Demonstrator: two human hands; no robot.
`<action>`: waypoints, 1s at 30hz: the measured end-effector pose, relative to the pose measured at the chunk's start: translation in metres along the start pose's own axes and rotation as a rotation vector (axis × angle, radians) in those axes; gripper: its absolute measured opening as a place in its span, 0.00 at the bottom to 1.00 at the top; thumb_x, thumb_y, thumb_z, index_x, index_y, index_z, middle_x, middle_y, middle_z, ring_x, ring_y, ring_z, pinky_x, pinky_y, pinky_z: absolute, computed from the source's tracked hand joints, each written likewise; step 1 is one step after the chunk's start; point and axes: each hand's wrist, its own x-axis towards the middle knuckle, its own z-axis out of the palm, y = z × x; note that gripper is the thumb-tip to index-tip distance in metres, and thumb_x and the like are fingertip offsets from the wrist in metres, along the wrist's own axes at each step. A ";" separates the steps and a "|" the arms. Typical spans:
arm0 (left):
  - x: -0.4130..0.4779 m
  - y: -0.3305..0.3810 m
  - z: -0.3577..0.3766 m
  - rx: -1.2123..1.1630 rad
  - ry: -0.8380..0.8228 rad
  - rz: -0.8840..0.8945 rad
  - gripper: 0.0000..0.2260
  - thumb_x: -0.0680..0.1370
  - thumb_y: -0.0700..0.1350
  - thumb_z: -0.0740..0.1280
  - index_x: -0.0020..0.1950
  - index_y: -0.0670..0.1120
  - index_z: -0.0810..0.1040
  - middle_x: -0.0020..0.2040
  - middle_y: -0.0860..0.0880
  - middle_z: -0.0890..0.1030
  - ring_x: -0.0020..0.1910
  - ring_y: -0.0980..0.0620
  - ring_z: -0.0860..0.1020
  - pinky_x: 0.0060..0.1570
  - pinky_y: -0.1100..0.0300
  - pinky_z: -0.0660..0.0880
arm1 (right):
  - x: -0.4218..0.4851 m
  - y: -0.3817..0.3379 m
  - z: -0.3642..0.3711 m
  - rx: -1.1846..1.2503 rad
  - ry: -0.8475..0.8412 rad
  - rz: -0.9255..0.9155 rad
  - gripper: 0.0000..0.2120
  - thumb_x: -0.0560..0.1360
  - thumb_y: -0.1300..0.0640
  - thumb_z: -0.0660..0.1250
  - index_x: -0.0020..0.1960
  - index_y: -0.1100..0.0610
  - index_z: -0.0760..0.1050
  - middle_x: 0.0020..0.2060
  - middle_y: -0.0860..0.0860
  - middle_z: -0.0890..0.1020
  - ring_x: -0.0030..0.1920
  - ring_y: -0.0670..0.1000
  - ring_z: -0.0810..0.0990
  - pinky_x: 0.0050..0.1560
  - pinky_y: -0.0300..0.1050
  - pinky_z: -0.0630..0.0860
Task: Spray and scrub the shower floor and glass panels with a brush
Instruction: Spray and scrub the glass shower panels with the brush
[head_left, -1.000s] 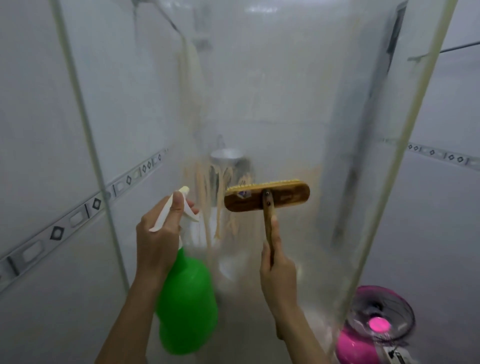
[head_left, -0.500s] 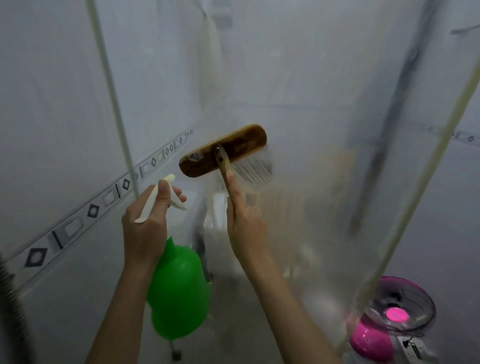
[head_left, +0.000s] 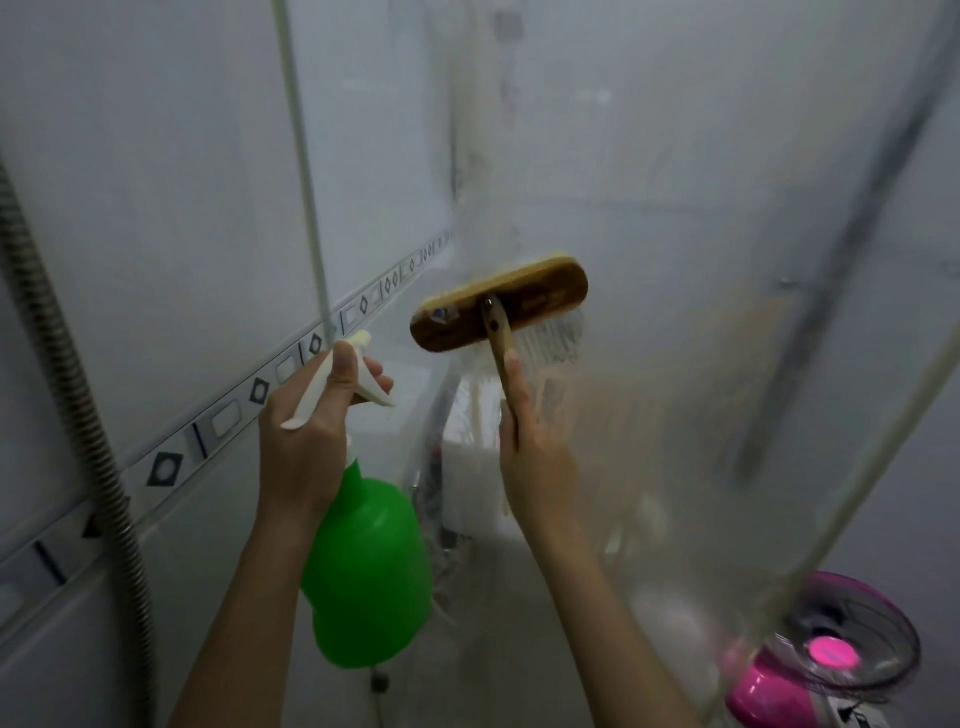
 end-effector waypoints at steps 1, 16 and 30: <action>0.000 0.001 -0.001 -0.004 0.001 0.002 0.23 0.80 0.61 0.56 0.47 0.47 0.83 0.45 0.52 0.86 0.47 0.59 0.84 0.57 0.58 0.75 | -0.023 0.012 -0.002 0.010 -0.027 0.028 0.27 0.82 0.51 0.53 0.77 0.36 0.47 0.36 0.53 0.78 0.24 0.50 0.72 0.24 0.49 0.74; -0.008 -0.003 -0.002 -0.022 0.002 -0.039 0.19 0.80 0.59 0.57 0.46 0.49 0.82 0.45 0.49 0.86 0.45 0.56 0.85 0.33 0.65 0.78 | -0.045 0.007 -0.012 0.018 -0.168 0.000 0.30 0.83 0.52 0.53 0.75 0.32 0.41 0.29 0.50 0.73 0.24 0.49 0.72 0.25 0.45 0.70; -0.022 0.001 0.001 0.018 0.014 -0.050 0.21 0.79 0.60 0.57 0.47 0.48 0.83 0.45 0.50 0.86 0.45 0.57 0.85 0.24 0.65 0.74 | -0.037 0.021 -0.028 -0.025 -0.202 -0.056 0.30 0.83 0.54 0.55 0.75 0.33 0.42 0.34 0.53 0.77 0.28 0.51 0.75 0.31 0.54 0.78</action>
